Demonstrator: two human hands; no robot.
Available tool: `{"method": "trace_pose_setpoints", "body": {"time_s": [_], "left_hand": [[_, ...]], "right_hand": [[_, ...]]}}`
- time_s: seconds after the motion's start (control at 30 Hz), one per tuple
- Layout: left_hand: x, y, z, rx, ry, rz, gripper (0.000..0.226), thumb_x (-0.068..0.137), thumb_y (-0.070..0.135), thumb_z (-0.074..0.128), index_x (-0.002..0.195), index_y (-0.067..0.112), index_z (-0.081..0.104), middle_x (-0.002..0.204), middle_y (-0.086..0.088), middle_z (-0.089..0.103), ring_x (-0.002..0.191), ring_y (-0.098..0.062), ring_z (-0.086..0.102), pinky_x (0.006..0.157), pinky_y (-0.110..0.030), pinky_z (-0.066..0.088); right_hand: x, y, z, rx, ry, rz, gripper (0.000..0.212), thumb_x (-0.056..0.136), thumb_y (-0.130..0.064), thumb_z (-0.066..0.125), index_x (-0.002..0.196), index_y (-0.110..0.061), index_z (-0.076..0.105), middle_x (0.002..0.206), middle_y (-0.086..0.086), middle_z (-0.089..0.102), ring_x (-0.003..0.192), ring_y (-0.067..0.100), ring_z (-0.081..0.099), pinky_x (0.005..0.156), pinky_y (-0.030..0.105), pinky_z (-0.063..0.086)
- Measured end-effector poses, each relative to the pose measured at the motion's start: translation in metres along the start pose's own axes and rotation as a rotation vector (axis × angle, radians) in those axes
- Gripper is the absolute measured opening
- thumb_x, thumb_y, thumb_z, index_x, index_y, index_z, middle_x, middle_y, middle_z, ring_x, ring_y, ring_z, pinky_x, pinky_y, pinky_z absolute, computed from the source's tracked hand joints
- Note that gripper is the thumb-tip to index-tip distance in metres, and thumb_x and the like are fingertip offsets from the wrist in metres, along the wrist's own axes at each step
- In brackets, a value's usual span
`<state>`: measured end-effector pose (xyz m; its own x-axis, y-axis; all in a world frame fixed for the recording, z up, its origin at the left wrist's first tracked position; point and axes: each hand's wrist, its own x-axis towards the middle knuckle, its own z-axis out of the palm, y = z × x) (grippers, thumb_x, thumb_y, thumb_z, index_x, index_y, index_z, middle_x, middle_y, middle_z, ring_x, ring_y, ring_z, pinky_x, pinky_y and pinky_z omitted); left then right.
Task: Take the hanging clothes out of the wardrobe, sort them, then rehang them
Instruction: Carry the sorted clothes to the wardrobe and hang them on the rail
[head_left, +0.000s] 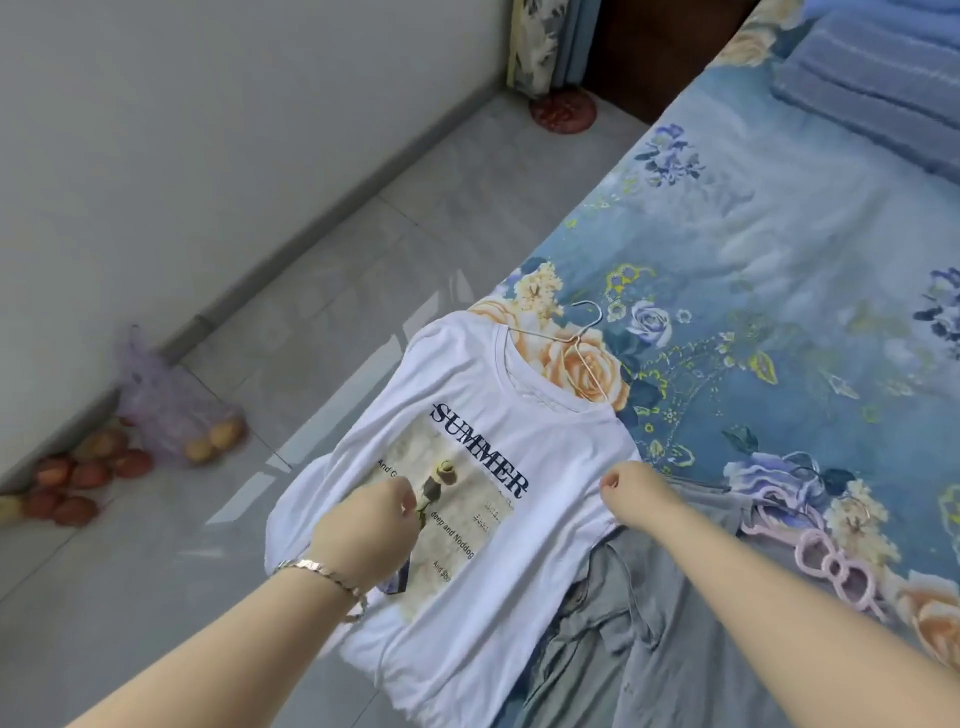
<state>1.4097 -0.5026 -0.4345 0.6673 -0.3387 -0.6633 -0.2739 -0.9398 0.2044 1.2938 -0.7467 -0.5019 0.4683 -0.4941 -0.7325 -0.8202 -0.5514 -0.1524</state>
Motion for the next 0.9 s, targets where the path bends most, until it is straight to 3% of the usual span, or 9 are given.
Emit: {"method": "trace_pose_setpoints", "body": {"time_s": [0.1, 0.17, 0.33, 0.5, 0.6, 0.67, 0.77, 0.9], "left_hand": [[0.068, 0.014, 0.002, 0.025, -0.039, 0.027, 0.024, 0.093, 0.022, 0.037, 0.109, 0.024, 0.055, 0.106, 0.003, 0.063, 0.093, -0.017, 0.06, 0.075, -0.028, 0.05], [0.111, 0.019, 0.012, 0.043, -0.064, 0.04, 0.023, 0.095, 0.021, 0.037, 0.109, 0.023, 0.054, 0.105, 0.004, 0.064, 0.09, -0.016, 0.062, 0.071, -0.027, 0.05], [0.178, 0.013, 0.05, 0.051, -0.131, 0.084, 0.02, 0.095, 0.018, 0.038, 0.108, 0.023, 0.053, 0.074, 0.015, 0.053, 0.082, -0.012, 0.056, 0.065, -0.024, 0.045], [0.199, -0.003, 0.077, 0.121, -0.203, 0.079, 0.024, 0.096, 0.019, 0.033, 0.11, 0.026, 0.053, 0.09, 0.008, 0.062, 0.084, -0.013, 0.06, 0.07, -0.025, 0.05], [0.196, -0.013, 0.077, 0.135, -0.203, 0.074, 0.025, 0.096, 0.019, 0.034, 0.111, 0.026, 0.053, 0.092, 0.008, 0.061, 0.084, -0.012, 0.06, 0.068, -0.024, 0.049], [0.19, -0.018, 0.069, 0.139, -0.189, 0.072, 0.025, 0.096, 0.021, 0.034, 0.112, 0.027, 0.052, 0.094, 0.009, 0.06, 0.082, -0.012, 0.057, 0.06, -0.021, 0.043], [0.172, -0.023, 0.046, 0.107, -0.136, 0.067, 0.024, 0.095, 0.021, 0.034, 0.11, 0.027, 0.052, 0.091, 0.01, 0.059, 0.081, -0.012, 0.054, 0.056, -0.02, 0.036], [0.131, -0.037, 0.009, 0.035, -0.02, 0.054, 0.019, 0.095, 0.022, 0.035, 0.101, 0.03, 0.051, 0.091, 0.011, 0.06, 0.081, -0.013, 0.054, 0.059, -0.022, 0.038]], "right_hand": [[0.06, -0.008, -0.003, 0.017, 0.015, 0.063, 0.035, 0.091, -0.011, 0.045, 0.124, -0.007, 0.053, 0.135, 0.015, 0.043, 0.119, 0.03, 0.049, 0.094, 0.029, 0.04], [0.104, -0.008, -0.003, 0.034, 0.053, 0.095, 0.043, 0.092, -0.013, 0.044, 0.134, -0.004, 0.043, 0.138, 0.016, 0.038, 0.123, 0.033, 0.045, 0.099, 0.034, 0.039], [0.187, 0.0, 0.013, 0.134, 0.099, 0.228, 0.048, 0.094, -0.025, 0.047, 0.136, -0.003, 0.036, 0.137, 0.019, 0.043, 0.125, 0.037, 0.043, 0.1, 0.041, 0.039], [0.223, 0.011, 0.03, 0.305, 0.191, 0.337, 0.051, 0.09, -0.027, 0.058, 0.131, -0.002, 0.042, 0.134, 0.018, 0.048, 0.124, 0.036, 0.045, 0.1, 0.038, 0.038], [0.214, 0.01, 0.029, 0.377, 0.151, 0.191, 0.024, 0.093, -0.016, 0.051, 0.114, -0.006, 0.055, 0.11, 0.013, 0.057, 0.107, 0.033, 0.053, 0.079, 0.03, 0.038], [0.196, 0.006, 0.025, 0.417, 0.204, 0.067, 0.007, 0.091, -0.01, 0.05, 0.089, -0.016, 0.053, 0.086, 0.004, 0.053, 0.085, 0.028, 0.051, 0.066, 0.03, 0.035], [0.16, -0.011, 0.013, 0.484, 0.279, -0.116, 0.031, 0.088, -0.006, 0.054, 0.067, -0.022, 0.037, 0.066, -0.002, 0.042, 0.064, 0.017, 0.038, 0.056, 0.029, 0.028], [0.093, -0.052, -0.01, 0.354, 0.262, -0.427, 0.039, 0.083, -0.011, 0.068, 0.063, -0.024, 0.037, 0.067, -0.006, 0.041, 0.065, 0.008, 0.04, 0.061, 0.015, 0.03]]}}
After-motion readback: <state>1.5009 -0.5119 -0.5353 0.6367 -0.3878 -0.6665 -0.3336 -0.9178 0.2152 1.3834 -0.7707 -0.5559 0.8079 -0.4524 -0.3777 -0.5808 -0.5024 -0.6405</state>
